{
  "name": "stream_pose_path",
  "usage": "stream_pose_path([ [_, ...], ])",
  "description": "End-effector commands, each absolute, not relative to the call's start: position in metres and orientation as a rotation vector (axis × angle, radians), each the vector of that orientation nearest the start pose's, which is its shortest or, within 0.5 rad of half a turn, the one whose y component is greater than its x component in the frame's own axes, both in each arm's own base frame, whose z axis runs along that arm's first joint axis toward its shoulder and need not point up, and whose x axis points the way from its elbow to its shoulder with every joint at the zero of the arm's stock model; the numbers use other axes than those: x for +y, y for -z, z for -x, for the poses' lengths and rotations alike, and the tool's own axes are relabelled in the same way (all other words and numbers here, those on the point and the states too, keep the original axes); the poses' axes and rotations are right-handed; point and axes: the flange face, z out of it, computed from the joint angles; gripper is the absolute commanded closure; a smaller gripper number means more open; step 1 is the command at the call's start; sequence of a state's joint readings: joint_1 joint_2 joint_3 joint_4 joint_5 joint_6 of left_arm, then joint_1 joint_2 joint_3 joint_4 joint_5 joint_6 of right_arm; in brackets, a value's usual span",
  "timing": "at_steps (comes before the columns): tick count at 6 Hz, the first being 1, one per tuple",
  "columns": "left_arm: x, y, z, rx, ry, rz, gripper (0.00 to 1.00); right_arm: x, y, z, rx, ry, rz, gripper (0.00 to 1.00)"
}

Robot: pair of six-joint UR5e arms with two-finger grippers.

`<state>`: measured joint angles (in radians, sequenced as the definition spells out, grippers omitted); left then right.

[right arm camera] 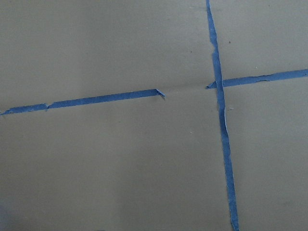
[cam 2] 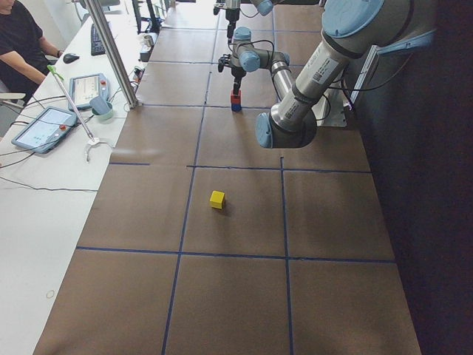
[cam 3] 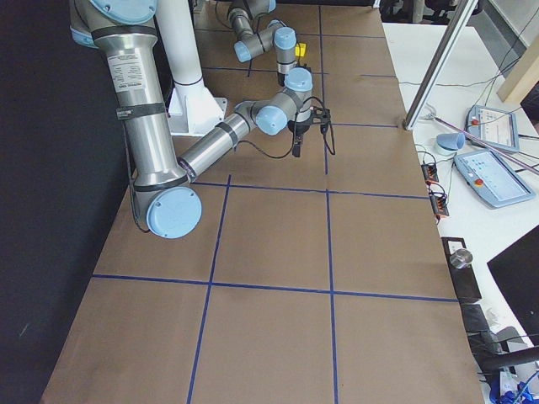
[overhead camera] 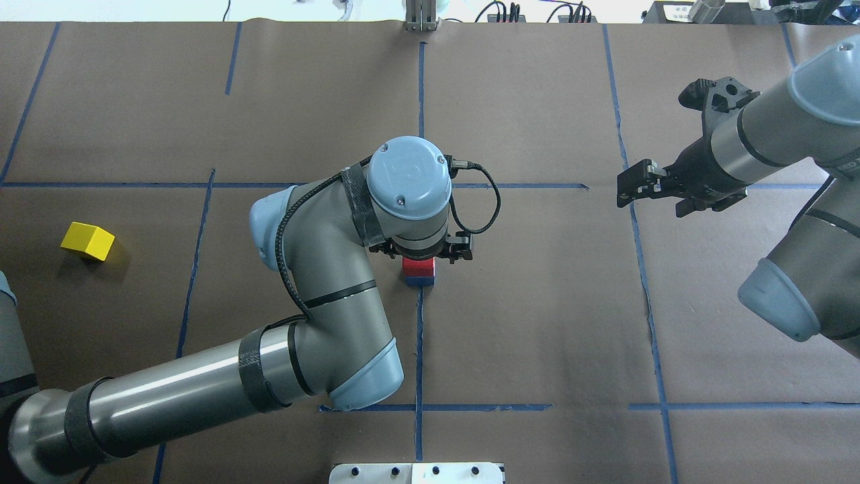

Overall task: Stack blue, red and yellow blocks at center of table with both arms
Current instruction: 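Lower the red cube onto the blue cube and open the left gripper, then move the left gripper to the yellow cube and grasp it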

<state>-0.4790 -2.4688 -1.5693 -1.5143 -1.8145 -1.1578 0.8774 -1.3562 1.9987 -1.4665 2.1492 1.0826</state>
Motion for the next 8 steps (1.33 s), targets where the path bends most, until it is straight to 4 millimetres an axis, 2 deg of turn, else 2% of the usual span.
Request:
stream_pose_path([
  [1, -0.427, -0.119, -0.499, 0.926, -0.028, -0.206, 0.0, -0.461, -0.338, 0.28, -0.907, -0.15, -0.03, 0.0],
  [2, -0.427, -0.155, -0.427, 0.943, -0.113, -0.245, 0.0, -0.462, -0.339, 0.279, -0.906, -0.151, -0.03, 0.0],
  [3, -0.434, -0.21, -0.377, 0.896, -0.186, -0.263, 0.0, -0.462, -0.338, 0.276, -0.907, -0.154, -0.034, 0.0],
  [4, -0.45, -0.275, -0.329, 0.809, -0.253, -0.277, 0.0, -0.457, -0.348, 0.266, -0.896, -0.166, -0.026, 0.0],
  [5, -0.457, -0.35, -0.274, 0.747, -0.347, -0.265, 0.0, -0.45, -0.359, 0.245, -0.887, -0.175, -0.029, 0.0],
  [6, -0.457, -0.431, -0.226, 0.733, -0.387, -0.288, 0.0, -0.446, -0.361, 0.24, -0.885, -0.157, -0.039, 0.0],
  [7, -0.455, -0.508, -0.214, 0.776, -0.395, -0.279, 0.0, -0.444, -0.36, 0.24, -0.886, -0.155, -0.04, 0.0],
  [8, -0.462, -0.557, -0.218, 0.781, -0.364, -0.26, 0.0, -0.444, -0.36, 0.238, -0.885, -0.158, -0.041, 0.0],
])
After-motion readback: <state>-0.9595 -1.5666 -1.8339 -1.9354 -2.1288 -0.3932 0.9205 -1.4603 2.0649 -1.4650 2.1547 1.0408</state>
